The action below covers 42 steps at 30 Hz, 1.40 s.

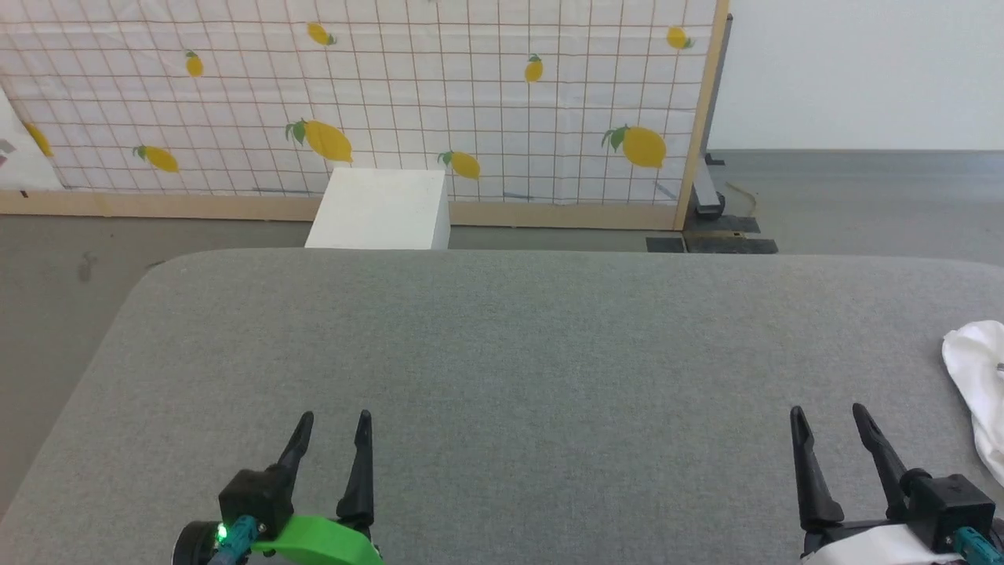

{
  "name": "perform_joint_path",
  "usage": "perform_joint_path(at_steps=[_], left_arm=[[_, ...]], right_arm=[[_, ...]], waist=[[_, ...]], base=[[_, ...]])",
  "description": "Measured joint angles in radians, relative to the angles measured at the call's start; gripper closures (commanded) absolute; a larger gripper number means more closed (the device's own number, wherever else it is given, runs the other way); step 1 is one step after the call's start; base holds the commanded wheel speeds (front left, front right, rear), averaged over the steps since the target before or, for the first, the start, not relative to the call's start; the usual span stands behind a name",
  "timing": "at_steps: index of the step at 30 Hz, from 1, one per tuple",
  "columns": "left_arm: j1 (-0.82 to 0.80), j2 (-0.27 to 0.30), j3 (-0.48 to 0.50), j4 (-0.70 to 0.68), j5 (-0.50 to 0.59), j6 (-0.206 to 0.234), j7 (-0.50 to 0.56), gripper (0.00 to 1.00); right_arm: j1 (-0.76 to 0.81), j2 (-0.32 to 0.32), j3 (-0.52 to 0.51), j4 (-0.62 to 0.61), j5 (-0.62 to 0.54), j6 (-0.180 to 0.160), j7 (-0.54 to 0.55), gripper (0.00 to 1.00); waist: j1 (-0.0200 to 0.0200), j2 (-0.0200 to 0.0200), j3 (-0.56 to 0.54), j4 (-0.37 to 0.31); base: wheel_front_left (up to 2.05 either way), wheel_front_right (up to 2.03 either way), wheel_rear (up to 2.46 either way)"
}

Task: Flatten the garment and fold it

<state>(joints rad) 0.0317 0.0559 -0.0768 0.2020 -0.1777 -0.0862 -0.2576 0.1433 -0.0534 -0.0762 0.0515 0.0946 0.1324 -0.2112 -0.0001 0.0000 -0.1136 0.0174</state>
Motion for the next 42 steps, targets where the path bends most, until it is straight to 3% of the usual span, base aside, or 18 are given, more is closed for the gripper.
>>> perform_joint_path(at_steps=[10,11,42], left_arm=[[0.031,-0.001,-0.007,0.000,-0.005,0.008,0.000,0.00],[0.030,0.000,-0.008,0.001,-0.006,0.008,0.000,1.00],[0.029,0.000,0.001,-0.022,0.012,0.012,0.035,1.00]], right_arm=[[0.022,0.001,0.003,0.000,0.014,0.000,0.006,0.00],[0.022,0.001,0.003,0.000,0.017,0.000,0.007,1.00],[0.018,0.000,0.011,0.000,0.010,0.000,0.035,1.00]], waist=[[0.0000,0.0000,-0.017,0.014],[0.0000,0.0000,-0.017,0.015],[0.0001,0.0000,0.002,0.010]], base=[[0.00,0.00,0.00],[0.00,0.00,0.00],[0.00,0.00,0.00]])
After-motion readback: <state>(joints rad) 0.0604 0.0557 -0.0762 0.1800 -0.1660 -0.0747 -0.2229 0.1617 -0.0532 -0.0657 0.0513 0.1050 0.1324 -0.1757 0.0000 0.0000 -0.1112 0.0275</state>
